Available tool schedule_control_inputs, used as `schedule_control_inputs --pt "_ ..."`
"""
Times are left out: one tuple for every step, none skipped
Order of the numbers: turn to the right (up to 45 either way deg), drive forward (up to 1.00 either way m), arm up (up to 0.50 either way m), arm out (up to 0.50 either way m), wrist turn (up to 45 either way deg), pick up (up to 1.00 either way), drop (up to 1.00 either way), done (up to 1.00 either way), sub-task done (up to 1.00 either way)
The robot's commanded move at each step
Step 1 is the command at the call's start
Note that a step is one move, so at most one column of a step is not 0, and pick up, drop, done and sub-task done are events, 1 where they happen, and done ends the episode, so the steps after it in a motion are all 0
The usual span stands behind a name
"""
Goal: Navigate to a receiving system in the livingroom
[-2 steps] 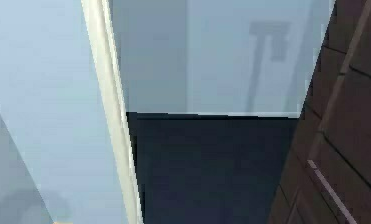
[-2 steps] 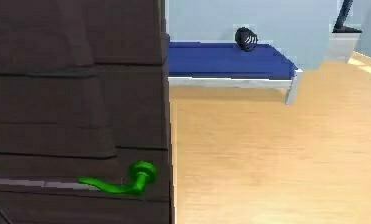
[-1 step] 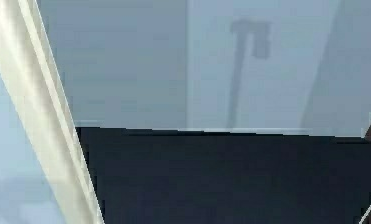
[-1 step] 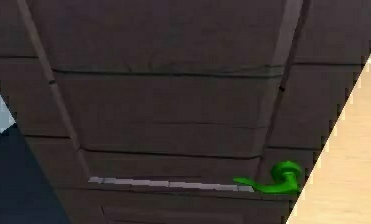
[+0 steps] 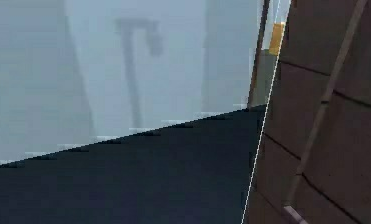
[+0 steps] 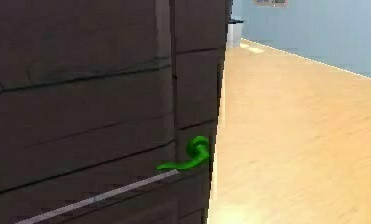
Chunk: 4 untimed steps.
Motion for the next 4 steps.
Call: schedule_control_inputs --pt "0.0 1.00 0.00 0.00 0.0 0.00 0.00 0.00 0.00" --pt "45.0 0.00 0.00 0.00 0.0 0.00 0.00 0.00 0.00" --pt "21.0 0.00 0.00 0.00 0.0 0.00 0.00 0.00 0.00" --pt "0.0 1.00 0.00 0.00 0.0 0.00 0.00 0.00 0.00"
